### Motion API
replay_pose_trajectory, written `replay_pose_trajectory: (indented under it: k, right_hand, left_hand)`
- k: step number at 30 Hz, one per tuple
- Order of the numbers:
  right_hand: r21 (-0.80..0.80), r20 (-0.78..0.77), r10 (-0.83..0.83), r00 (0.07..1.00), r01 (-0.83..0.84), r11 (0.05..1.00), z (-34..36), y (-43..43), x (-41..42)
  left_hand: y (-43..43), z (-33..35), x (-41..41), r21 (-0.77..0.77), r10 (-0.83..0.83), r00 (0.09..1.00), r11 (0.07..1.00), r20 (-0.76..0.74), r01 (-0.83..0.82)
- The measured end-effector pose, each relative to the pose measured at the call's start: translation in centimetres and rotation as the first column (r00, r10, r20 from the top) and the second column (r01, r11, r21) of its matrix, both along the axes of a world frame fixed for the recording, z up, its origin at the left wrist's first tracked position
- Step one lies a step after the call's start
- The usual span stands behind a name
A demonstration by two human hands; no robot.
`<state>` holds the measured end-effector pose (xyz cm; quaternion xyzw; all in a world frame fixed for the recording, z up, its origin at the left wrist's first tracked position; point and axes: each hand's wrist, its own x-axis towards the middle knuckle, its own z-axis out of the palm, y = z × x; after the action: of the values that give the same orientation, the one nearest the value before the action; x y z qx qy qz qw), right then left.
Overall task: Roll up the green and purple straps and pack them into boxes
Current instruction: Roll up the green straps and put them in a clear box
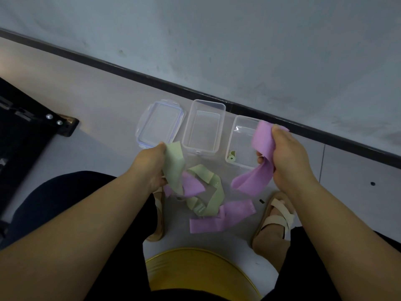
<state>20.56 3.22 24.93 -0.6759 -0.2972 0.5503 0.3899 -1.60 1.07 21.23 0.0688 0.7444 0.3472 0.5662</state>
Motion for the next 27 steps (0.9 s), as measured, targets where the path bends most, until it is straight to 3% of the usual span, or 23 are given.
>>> replay_pose_trajectory:
  k: [6,13,18,25,27]
  right_hand:
    - [0.014,0.116,0.215,0.97,-0.218,0.976,-1.3,-0.6,-0.5]
    - [0.014,0.175,0.37,0.912,-0.378,0.926,-2.2,-0.8,-0.4]
    - [-0.1,0.327,0.585,0.742,-0.589,0.802,-2.6,-1.3,-0.6]
    - [-0.32,0.2,0.887,0.416,-0.828,0.46,-3.7,-3.4,-2.2]
    - [-0.3,0.18,0.892,0.414,-0.841,0.45,-3.8,-3.4,-2.2]
  left_hand:
    - [-0.4,0.2,1.2,0.021,-0.186,0.982,0.982,0.007,0.186]
    - [-0.8,0.9,1.6,0.093,-0.365,0.926,0.923,-0.096,0.374]
    - [-0.8,1.6,1.9,0.134,-0.347,0.938,0.93,0.002,0.343]
    - [-0.3,2.3,1.7,0.167,-0.235,0.902,0.968,0.363,0.185]
    - [-0.2,2.5,1.6,0.173,-0.225,0.89,0.97,0.396,0.168]
